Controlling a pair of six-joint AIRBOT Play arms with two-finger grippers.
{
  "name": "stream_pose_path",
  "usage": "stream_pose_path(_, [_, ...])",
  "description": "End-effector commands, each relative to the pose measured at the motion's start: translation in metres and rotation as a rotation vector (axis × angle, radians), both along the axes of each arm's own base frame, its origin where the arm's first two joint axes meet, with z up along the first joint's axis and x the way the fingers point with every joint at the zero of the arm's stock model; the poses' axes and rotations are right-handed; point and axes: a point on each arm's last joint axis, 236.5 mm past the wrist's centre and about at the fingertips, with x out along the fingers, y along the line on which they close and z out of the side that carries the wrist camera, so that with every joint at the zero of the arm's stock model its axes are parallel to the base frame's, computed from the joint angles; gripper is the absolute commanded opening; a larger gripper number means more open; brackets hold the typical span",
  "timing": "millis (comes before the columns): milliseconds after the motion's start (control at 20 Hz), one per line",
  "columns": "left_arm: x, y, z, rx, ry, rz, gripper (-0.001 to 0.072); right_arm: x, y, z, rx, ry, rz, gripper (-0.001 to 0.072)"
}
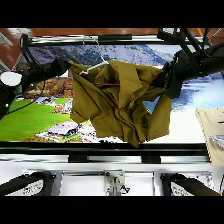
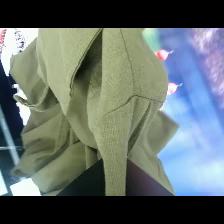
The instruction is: Fold the shirts.
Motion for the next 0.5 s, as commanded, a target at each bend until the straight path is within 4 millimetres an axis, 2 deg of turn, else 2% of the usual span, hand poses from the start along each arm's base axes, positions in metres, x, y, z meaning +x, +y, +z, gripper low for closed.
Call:
stream_pose_path(0, [-0.012, -0.031, 0.064, 0.024, -0.145, -0.092, 0.0047, 0.008, 0.007, -0.011, 0.023, 0.064, -0.055, 0.0047])
stream_pose_path(200, [-0.063, -0.109, 0.153, 0.039, -0.368, -0.290, 0.0046, 0.035, 0.035, 0.004, 0.133, 0.005, -0.161, 0.0047])
stream_pose_path(250, [-0.078, -0.120, 0.169, 0.038, -0.407, -0.324, 0.0046, 0.043, 0.036, 0.011, 0.169, -0.003, -0.209, 0.0047])
stream_pose_path(300, [-0.091, -0.127, 0.180, 0.054, -0.433, -0.359, 0.0046, 0.050, 0.034, 0.016, 0.193, -0.010, -0.254, 0.0047])
stream_pose_path(350, [-0.103, -0.128, 0.183, 0.091, -0.440, -0.390, 0.0045, 0.054, 0.031, 0.021, 0.209, -0.017, -0.290, 0.0047])
stream_pose_path(450, [-0.119, -0.115, 0.172, 0.182, -0.388, -0.415, 0.0045, 0.059, 0.020, 0.032, 0.226, -0.024, -0.344, 0.0047])
